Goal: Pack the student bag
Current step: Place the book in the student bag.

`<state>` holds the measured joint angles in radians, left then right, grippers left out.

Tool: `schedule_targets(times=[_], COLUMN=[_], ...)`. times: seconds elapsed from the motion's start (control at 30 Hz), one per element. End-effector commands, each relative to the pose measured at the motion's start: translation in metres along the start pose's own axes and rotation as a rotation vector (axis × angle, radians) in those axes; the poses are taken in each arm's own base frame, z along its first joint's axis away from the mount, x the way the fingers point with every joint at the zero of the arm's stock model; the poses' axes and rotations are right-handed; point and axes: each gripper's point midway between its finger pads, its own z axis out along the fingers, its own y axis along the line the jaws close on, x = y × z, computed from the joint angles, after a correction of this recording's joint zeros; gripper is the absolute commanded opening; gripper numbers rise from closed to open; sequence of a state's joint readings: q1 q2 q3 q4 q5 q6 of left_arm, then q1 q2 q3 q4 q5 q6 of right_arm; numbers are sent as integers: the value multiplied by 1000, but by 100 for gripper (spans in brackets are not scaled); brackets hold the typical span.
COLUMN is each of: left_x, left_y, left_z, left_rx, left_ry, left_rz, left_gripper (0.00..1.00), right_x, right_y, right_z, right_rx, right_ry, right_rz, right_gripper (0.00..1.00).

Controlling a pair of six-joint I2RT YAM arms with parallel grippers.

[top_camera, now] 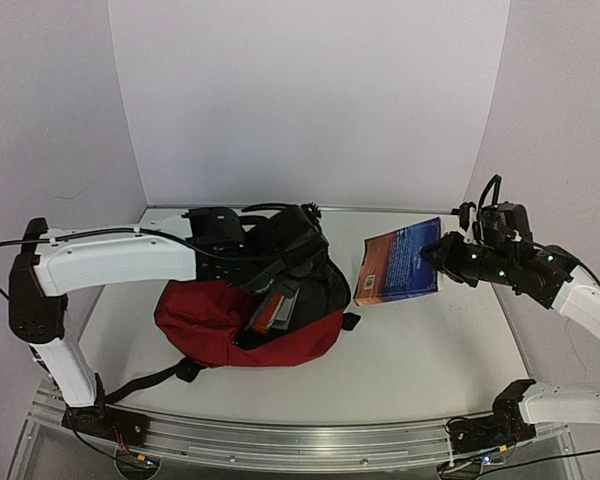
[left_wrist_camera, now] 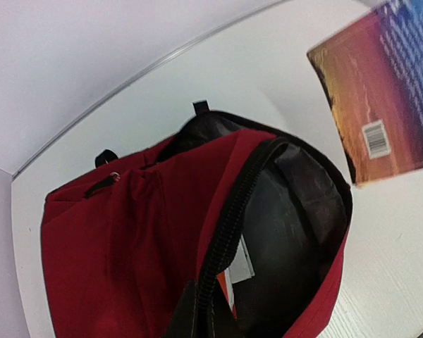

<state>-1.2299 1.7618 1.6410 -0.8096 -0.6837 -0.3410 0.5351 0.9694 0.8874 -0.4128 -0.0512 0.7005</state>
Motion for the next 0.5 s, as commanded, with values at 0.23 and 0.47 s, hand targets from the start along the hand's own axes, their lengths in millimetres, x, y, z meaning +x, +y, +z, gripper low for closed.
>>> schedule_targets(times=[0.23, 0.47], left_x=[-63, -69], left_y=[79, 81], left_z=[-85, -95], left_rx=[73, 163], left_ry=[-287, -327], left_rz=[-264, -290], left_gripper=[0, 0], right_x=[-31, 6], right_y=[114, 133], right_z=[-39, -4], right_rx=[-549, -647], right_ry=[23, 186], right_rz=[196, 278], right_gripper=[0, 0])
